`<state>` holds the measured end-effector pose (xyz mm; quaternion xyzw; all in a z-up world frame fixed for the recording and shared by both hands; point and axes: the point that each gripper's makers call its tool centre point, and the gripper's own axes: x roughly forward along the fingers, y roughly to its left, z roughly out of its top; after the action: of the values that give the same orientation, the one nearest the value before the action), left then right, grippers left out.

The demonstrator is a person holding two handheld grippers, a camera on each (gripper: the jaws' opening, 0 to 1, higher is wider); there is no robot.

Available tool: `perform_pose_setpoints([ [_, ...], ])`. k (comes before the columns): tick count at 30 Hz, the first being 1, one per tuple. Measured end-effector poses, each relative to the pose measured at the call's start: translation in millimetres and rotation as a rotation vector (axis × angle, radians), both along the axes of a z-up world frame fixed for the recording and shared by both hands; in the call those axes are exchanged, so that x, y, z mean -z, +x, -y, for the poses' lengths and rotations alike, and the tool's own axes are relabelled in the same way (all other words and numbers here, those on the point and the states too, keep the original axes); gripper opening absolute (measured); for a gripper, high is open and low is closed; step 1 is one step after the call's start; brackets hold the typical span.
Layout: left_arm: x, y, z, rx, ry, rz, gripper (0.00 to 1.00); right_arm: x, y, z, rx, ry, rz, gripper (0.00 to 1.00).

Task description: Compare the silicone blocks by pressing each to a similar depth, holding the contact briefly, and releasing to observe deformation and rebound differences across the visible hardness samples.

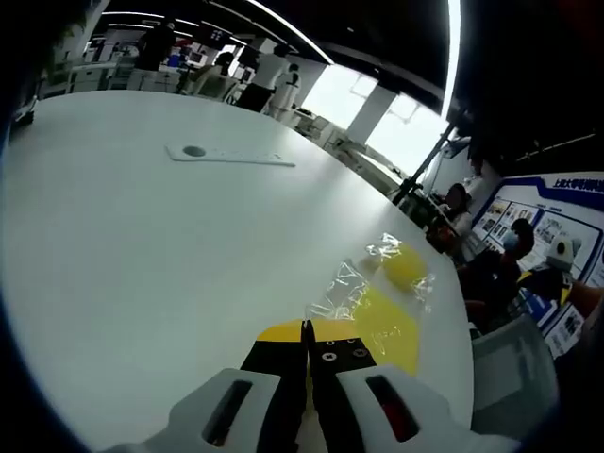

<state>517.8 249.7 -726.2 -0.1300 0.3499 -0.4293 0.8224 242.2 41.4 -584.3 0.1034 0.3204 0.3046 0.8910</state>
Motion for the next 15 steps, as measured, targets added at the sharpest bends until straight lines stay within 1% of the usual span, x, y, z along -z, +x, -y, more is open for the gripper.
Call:
perform_pose_setpoints([
  [2, -3.7, -1.8, 2, 0.011, -0.015, 0.018, 0.0, -1.3, 1, 0, 0.001, 0.0, 0.004, 0.64],
  [4, -4.5, -2.5, 1, 0.012, -0.008, 0.039, 0.0, -3.1, 2, -1, 0.001, 0.006, 0.012, 0.64],
  [7, -12.6, 2.0, -5, -0.025, -0.026, 0.07, 0.0, -3.3, 2, -1, -0.006, 0.005, 0.013, 0.64],
  [8, -16.9, 6.4, -7, -0.048, -0.036, 0.09, 0.03, -3.7, 2, -1, -0.009, 0.005, 0.014, 0.64],
  [9, -20.7, 8.1, -9, -0.062, -0.034, 0.1, 0.09, -4.3, 2, -1, -0.012, 0.006, 0.016, 0.64],
  [11, -24.9, 10.4, -13, -0.086, -0.026, 0.106, 0.18, -6.2, 2, -1, -0.018, 0.01, 0.02, 0.64],
  [12, -30.4, 8.4, -13, -0.091, -0.023, 0.116, 0.21, -6.8, 3, -1, -0.022, 0.009, 0.022, 0.64],
  [14, -43.0, 5.0, -15, -0.104, -0.028, 0.154, 0.21, -9.3, 5, 0, -0.032, 0.003, 0.035, 0.64],
  [15, -47.3, 1.8, -16, -0.106, -0.021, 0.163, 0.24, -10.4, 6, 1, -0.033, 0.004, 0.039, 0.64],
])
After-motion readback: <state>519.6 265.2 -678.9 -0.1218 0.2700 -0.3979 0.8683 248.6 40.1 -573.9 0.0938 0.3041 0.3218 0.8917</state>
